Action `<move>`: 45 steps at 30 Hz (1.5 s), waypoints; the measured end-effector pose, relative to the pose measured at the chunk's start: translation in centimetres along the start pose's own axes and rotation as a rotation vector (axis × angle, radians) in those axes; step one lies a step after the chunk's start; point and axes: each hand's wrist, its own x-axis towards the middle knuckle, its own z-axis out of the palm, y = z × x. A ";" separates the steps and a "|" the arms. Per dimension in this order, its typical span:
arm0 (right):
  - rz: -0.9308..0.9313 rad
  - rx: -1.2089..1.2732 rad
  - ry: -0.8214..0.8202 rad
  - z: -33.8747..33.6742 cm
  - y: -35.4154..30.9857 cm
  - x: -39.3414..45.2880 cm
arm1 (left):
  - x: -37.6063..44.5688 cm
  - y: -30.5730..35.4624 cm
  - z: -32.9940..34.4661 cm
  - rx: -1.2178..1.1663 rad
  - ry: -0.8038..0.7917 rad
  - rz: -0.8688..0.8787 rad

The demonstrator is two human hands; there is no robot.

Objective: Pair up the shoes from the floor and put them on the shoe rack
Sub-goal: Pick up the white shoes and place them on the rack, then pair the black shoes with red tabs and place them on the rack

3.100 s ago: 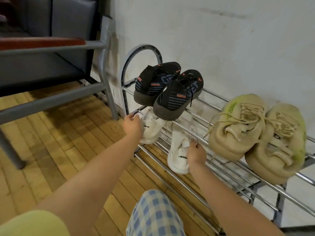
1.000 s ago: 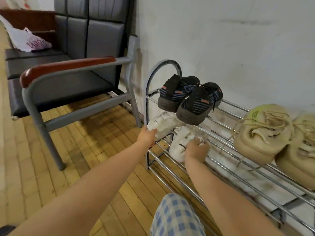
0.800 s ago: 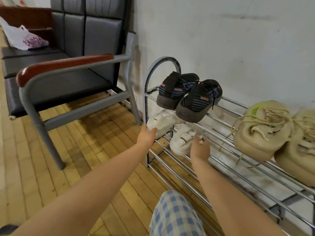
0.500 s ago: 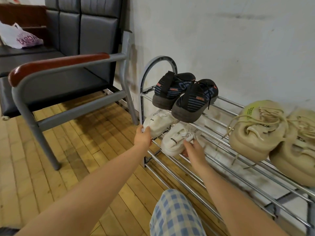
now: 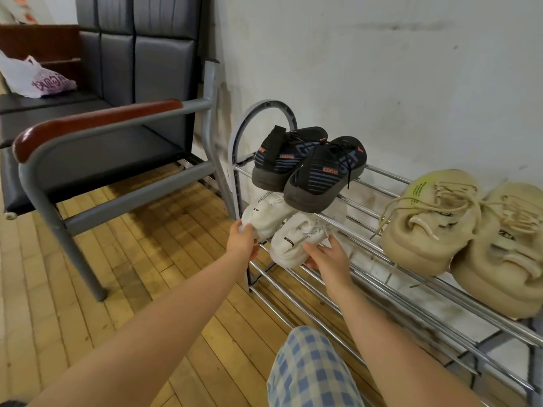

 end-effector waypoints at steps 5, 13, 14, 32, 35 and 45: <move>-0.013 -0.104 0.029 0.1 0.6 0.3 | -0.7 0.0 -0.2 0.026 -0.009 -0.003; -0.053 -0.239 0.090 0.4 0.6 -0.2 | -4.2 0.4 -1.9 0.035 0.005 -0.022; -0.054 -0.238 0.092 0.4 0.5 -0.3 | -5.0 0.6 -2.0 0.033 0.001 -0.015; -0.294 -0.469 -0.359 14.9 0.8 -8.5 | -10.2 -5.9 -12.8 0.073 0.095 -0.105; -0.231 -0.660 -0.544 17.3 3.3 -9.1 | -11.4 -8.0 -17.8 0.112 0.126 -0.180; -0.153 -1.155 -1.124 23.2 13.1 -14.3 | -11.7 -21.0 -30.8 0.342 0.184 -0.362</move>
